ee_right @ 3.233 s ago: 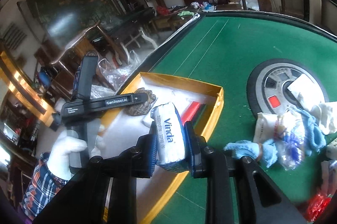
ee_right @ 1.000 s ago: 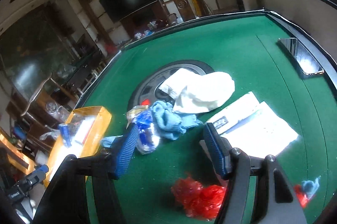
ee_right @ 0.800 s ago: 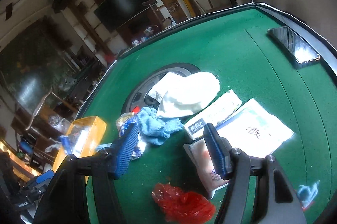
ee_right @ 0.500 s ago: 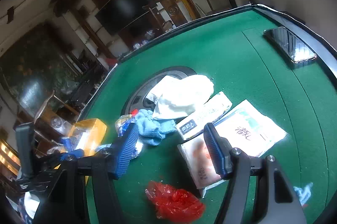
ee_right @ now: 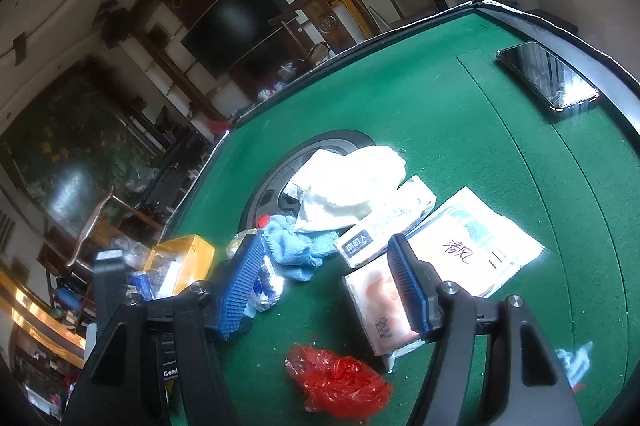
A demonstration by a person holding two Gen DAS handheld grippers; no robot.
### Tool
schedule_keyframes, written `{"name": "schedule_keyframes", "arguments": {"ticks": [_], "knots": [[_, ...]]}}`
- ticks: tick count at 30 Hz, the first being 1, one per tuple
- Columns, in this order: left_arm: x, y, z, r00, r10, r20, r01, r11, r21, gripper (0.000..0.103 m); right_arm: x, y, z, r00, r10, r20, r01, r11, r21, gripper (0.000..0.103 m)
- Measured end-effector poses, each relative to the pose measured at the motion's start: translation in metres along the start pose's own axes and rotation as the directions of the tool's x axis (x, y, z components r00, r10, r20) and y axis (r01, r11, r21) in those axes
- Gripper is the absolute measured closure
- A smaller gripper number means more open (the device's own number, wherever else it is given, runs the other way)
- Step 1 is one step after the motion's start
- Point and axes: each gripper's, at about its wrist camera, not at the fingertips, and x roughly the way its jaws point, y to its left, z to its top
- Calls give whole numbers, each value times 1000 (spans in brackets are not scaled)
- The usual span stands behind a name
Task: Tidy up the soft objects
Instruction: 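Grasp the blue cloth with the left gripper while the right grasps the red plastic bag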
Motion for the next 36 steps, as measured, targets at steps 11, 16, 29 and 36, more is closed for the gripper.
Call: {"name": "schedule_keyframes", "arguments": {"ticks": [11, 16, 29, 36], "knots": [[2, 3, 1, 998, -50, 44, 55, 990, -126, 76, 5, 4, -3, 1000, -6, -17, 5, 1000, -18, 43], [-37, 20, -26, 983, -118, 143, 148, 965, -215, 76, 8, 3, -4, 999, 16, -35, -17, 1000, -13, 43], [-122, 67, -93, 931, -78, 356, 191, 936, -294, 76, 4, 29, -21, 991, 98, -88, -107, 989, -104, 43], [-128, 99, -118, 927, -57, 371, 193, 920, -341, 76, 3, 53, -50, 981, -73, -177, 19, 958, -288, 43]]}}
